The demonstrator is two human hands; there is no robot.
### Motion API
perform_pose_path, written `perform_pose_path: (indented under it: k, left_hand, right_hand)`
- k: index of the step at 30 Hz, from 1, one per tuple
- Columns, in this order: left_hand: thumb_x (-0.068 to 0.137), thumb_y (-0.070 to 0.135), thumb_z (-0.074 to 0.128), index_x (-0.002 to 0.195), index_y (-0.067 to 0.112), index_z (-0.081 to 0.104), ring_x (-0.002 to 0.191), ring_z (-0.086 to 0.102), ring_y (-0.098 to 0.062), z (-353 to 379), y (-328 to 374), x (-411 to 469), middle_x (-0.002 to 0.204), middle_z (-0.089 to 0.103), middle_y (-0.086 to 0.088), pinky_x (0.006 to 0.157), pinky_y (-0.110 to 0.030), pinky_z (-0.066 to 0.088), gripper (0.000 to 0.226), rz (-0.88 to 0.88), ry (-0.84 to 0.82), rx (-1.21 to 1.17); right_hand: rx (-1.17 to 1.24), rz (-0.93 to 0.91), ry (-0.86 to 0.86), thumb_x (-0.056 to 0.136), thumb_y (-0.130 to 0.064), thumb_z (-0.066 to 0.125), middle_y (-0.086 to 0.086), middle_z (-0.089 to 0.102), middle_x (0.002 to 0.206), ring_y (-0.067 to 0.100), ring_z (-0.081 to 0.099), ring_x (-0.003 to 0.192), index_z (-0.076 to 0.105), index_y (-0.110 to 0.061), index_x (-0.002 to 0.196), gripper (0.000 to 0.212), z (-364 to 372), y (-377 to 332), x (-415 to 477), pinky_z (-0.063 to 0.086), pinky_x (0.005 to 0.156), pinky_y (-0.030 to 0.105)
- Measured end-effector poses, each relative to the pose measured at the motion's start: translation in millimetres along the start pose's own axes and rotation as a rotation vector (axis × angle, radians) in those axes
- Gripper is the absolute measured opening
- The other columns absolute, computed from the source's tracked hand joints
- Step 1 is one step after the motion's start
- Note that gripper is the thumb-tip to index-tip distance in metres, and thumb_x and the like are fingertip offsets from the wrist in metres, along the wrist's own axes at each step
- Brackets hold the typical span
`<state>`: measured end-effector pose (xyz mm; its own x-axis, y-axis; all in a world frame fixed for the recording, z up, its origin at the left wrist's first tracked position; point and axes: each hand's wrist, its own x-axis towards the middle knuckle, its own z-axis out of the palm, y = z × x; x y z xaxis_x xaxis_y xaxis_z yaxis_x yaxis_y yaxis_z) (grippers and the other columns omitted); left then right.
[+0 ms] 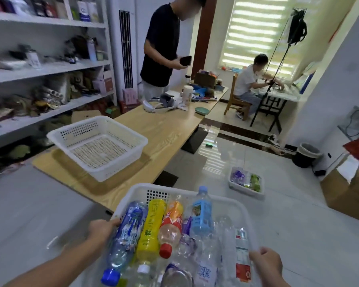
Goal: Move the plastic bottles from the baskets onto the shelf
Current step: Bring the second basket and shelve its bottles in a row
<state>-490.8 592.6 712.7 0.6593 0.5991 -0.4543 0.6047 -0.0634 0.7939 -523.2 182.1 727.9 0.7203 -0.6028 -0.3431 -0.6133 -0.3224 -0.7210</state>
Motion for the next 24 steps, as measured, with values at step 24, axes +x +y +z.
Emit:
perform_pose_path:
  k: [24]
  left_hand:
    - [0.066, 0.015, 0.082, 0.06, 0.006, 0.067, 0.074, 0.061, -0.033, -305.9, -20.8, 242.6, 0.079, 0.069, -0.02, 0.075, -0.045, 0.049, 0.019, 0.019, 0.207, -0.017]
  right_hand:
    - [0.209, 0.065, -0.164, 0.064, 0.006, 0.069, 0.013, 0.06, 0.06, 0.025, 0.055, 0.056, 0.06, 0.002, 0.064, 0.01, 331.0, -122.7, -192.6, 0.039, 0.051, 0.028]
